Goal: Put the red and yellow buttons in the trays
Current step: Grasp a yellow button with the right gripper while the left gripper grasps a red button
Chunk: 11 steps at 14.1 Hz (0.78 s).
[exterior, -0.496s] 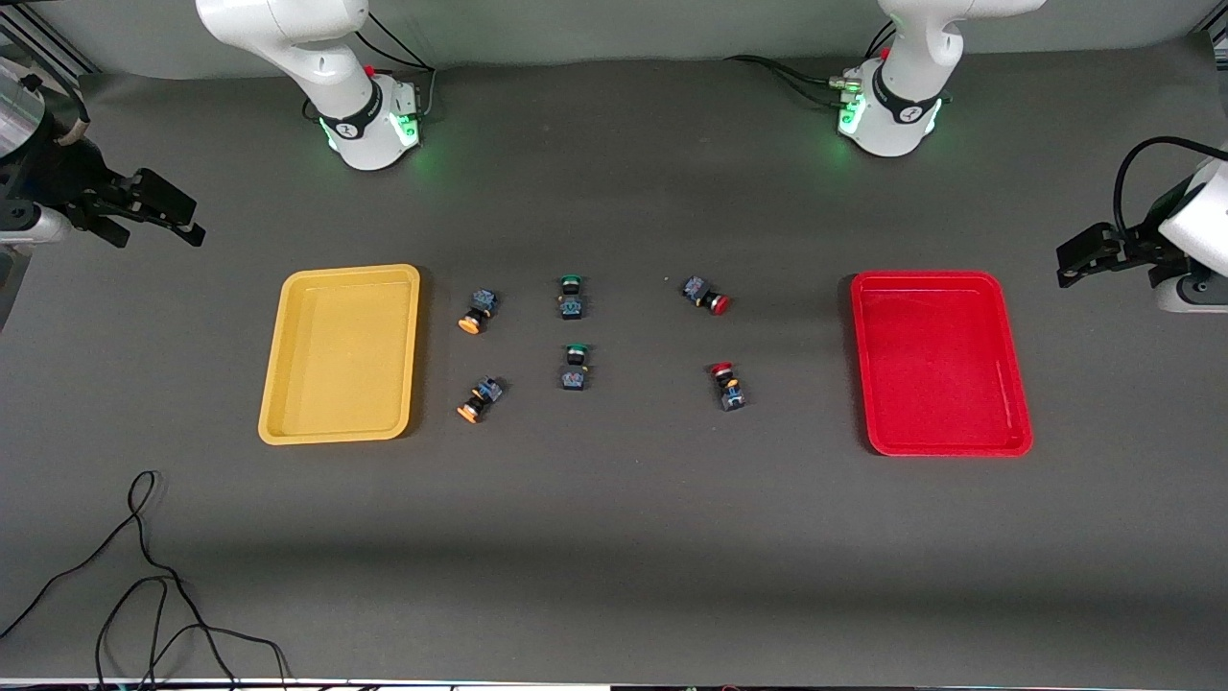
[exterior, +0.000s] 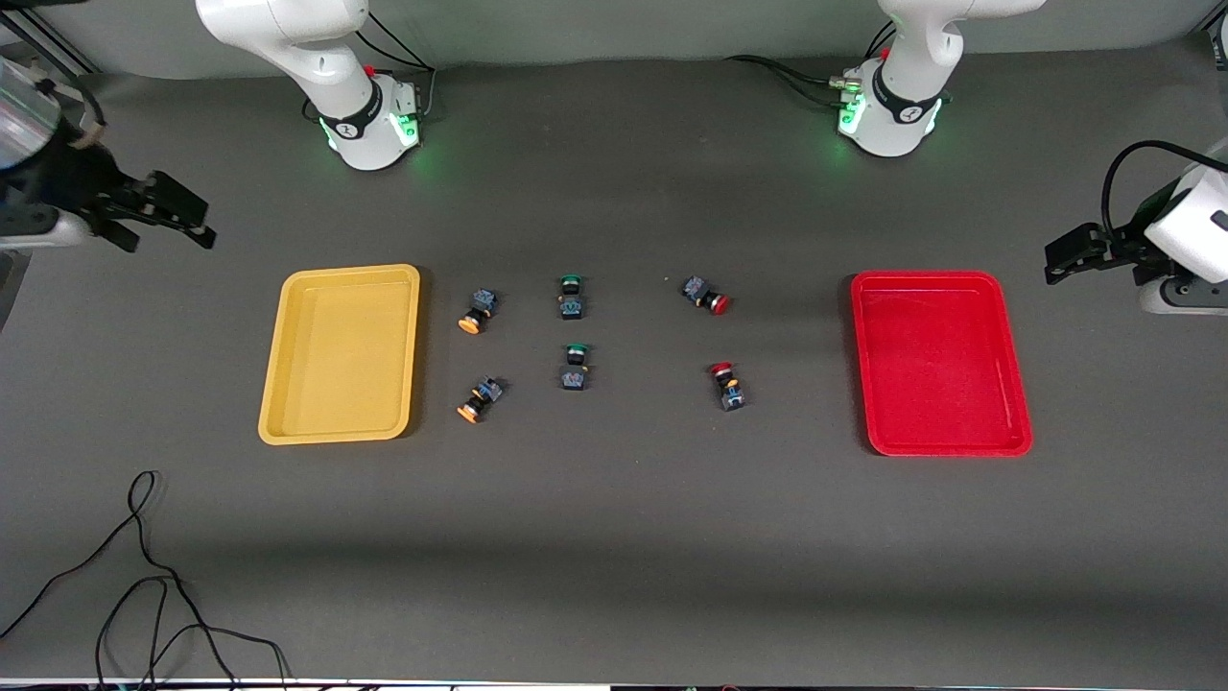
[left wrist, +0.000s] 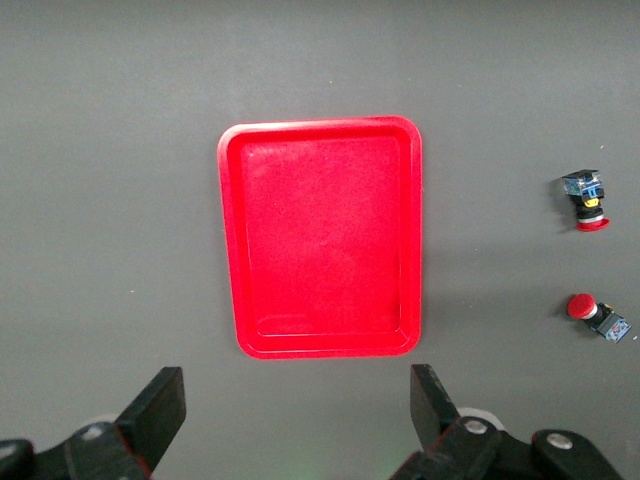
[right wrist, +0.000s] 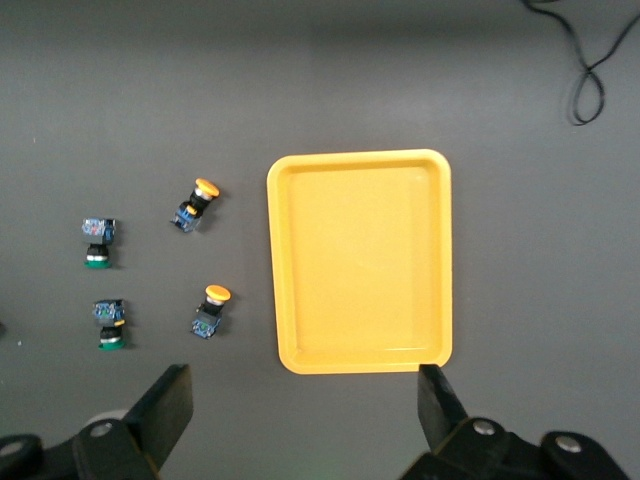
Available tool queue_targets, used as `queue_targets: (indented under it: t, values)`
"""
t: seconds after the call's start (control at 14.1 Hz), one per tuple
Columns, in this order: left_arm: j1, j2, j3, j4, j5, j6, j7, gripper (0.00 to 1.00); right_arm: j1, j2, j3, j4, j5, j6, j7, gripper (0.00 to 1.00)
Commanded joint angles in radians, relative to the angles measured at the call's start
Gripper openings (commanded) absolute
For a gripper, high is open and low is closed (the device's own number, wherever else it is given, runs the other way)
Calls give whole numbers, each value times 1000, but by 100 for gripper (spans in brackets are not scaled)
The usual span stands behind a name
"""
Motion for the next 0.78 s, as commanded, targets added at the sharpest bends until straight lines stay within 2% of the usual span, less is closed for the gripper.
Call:
queue_targets:
  t: [0.0,0.21,0.35,0.5,0.71]
  values:
    - [-65,-5,-2,-12,-7,12,-62,100,11,71,81,-30,10,61,118,100]
    - [-163,58,-12,-15,-10,61,-198,100,11,85,210,-241,12,265,393,100]
    - [-203,124,-56,-18,-10,115,-276,99,22,132,331,-379,12,421,526,100]
    - [-207,179,-125,-48,-11,182,-457,99,27,190,356,-429,10,514,604,100]
    - [-217,207,-237,-194,-10,323,-752,99,76,292,373,-467,-1,643,765,100]
